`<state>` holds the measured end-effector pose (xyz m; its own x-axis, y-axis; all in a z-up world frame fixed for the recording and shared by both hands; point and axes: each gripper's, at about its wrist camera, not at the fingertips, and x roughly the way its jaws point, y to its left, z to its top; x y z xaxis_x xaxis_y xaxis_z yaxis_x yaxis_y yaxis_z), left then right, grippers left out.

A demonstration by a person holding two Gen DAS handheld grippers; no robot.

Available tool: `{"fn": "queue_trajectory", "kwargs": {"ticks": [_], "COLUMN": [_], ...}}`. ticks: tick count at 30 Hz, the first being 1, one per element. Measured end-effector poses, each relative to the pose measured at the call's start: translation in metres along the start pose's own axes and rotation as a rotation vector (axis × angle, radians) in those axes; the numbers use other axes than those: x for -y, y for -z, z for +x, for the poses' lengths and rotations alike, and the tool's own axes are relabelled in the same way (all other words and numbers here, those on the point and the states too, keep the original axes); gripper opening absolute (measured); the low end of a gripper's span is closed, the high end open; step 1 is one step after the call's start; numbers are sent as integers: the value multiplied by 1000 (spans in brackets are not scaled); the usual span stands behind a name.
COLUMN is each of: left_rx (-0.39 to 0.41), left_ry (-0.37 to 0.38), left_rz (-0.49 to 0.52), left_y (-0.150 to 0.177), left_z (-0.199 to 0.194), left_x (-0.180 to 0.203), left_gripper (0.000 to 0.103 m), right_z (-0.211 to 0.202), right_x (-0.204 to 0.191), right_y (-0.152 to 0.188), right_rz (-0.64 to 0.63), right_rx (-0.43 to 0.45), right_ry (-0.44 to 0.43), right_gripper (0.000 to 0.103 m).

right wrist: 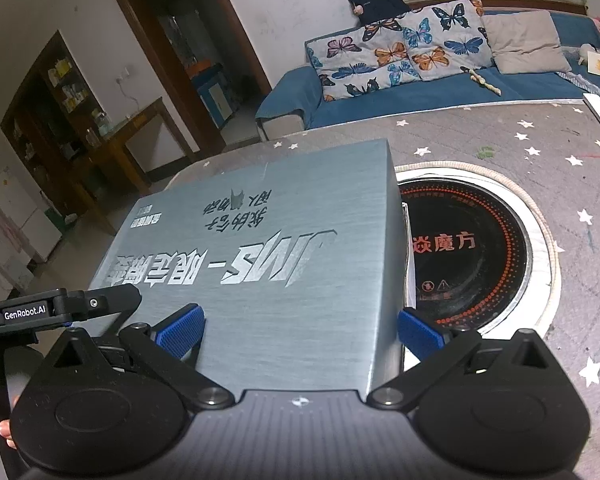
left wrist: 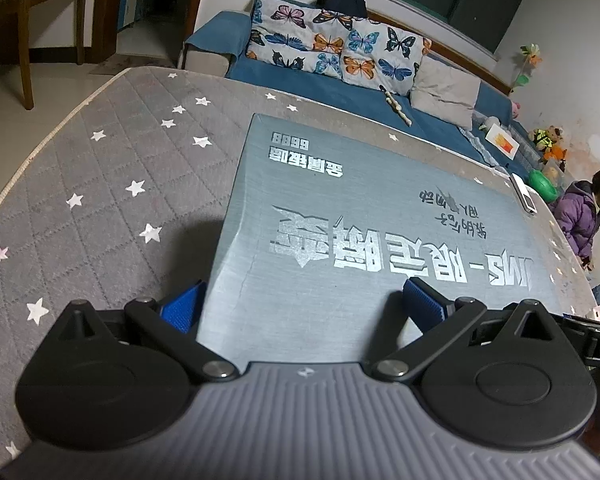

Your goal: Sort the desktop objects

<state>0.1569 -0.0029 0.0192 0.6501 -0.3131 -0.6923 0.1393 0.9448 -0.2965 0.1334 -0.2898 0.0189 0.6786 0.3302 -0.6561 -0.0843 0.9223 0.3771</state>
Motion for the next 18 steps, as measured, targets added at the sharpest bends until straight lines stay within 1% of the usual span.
{"fn": "queue_trajectory", "kwargs": {"ticks": [5, 10, 18], "left_rx": [-30, -30, -31], "left_ry": [5, 7, -1], "left_rz": [-18, -13, -9], "left_y": [-3, -12, -13], "left_z": [4, -2, -3], "left_x": [4, 1, -1], "left_gripper": [103, 103, 103], "right_z": [0, -2, 2], "right_x": [-3, -4, 1], "right_y": [-1, -2, -2], "right_rz": [-5, -6, 0], "right_rx": [-8, -6, -15], "right_ry": [7, 8, 6], "right_gripper": [103, 103, 103]}}
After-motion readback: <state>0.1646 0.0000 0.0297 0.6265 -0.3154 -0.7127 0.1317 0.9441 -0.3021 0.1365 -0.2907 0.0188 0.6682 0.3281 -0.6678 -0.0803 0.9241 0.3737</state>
